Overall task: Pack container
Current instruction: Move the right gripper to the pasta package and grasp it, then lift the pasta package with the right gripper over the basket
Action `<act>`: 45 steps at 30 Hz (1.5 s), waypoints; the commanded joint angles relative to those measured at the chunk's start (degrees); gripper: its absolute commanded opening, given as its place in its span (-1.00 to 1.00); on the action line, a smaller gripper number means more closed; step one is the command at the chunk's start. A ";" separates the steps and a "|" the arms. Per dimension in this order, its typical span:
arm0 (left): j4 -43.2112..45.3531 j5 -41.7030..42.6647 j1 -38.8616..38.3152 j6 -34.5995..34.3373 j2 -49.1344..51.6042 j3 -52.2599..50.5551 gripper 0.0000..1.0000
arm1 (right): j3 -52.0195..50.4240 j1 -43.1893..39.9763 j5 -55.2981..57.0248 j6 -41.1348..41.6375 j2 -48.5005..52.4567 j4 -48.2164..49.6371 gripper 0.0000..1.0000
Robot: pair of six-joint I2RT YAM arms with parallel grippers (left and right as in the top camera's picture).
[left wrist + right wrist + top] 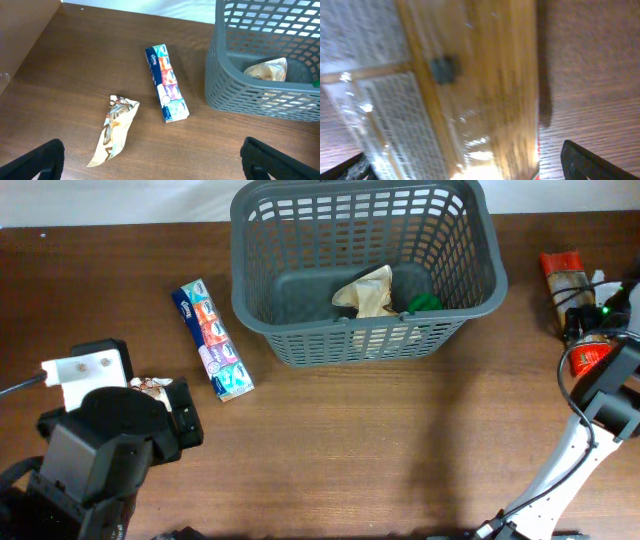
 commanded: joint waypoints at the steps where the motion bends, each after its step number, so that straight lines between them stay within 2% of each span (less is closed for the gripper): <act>1: -0.02 0.04 0.20 0.87 0.13 -0.02 0.99 | 0.13 -0.15 -2.14 0.44 1.20 0.00 0.98; 21: -0.02 0.04 0.20 0.87 0.13 -0.02 0.99 | 0.11 1.18 -5.01 0.44 1.95 0.13 0.93; 27: -0.02 0.04 0.20 0.87 0.13 -0.02 0.99 | 0.11 1.18 -5.20 1.51 4.20 0.00 0.99; 29: -0.02 0.04 0.20 0.87 0.13 -0.02 0.99 | 0.11 1.18 -5.18 1.62 4.59 -0.02 0.67; 31: -0.02 0.04 0.20 0.87 0.13 -0.02 0.99 | 0.11 1.18 -5.18 2.29 4.63 -0.02 0.21; 38: -0.02 0.04 0.20 0.87 0.13 -0.02 0.99 | 0.66 1.20 -5.20 6.73 4.63 -0.09 -0.92; 45: -0.02 0.07 0.20 0.87 0.13 -0.02 0.99 | 14.25 1.36 -10.32 16.39 3.82 -4.37 -0.93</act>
